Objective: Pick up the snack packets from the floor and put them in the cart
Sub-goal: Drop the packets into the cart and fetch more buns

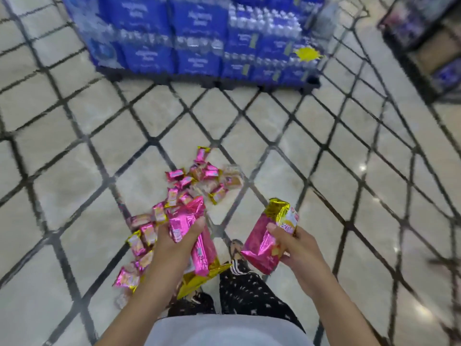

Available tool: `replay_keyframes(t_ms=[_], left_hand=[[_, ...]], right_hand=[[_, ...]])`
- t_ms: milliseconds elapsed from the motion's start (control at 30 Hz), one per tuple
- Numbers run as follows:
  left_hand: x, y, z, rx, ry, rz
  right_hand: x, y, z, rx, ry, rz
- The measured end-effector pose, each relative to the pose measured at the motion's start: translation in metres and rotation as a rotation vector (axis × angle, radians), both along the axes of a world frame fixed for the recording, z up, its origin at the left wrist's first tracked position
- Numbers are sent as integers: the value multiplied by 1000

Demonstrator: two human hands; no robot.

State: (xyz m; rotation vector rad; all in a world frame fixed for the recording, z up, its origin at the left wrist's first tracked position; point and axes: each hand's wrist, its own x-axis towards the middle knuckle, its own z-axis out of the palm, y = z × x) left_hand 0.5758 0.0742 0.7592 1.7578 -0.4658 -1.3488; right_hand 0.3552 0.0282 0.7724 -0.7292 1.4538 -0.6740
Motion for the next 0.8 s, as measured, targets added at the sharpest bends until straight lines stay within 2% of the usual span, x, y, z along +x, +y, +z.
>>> replay_keyframes(t_ms=[100,300,567,800], left_hand=[[-54,-11,9,-33,-5,-217],[-152,-22,24,-47,-55,-523],[-310,-29,5,85,14,-806],[-475,-27,9,16,-52,-959]], right_hand=[[-53,29,2,-36,-17,-168],[-152,84,-11,-57,-56,-494],[-303,136,-24,-2,-71,-805],[-446,162,-11,-18,-37,-1038]])
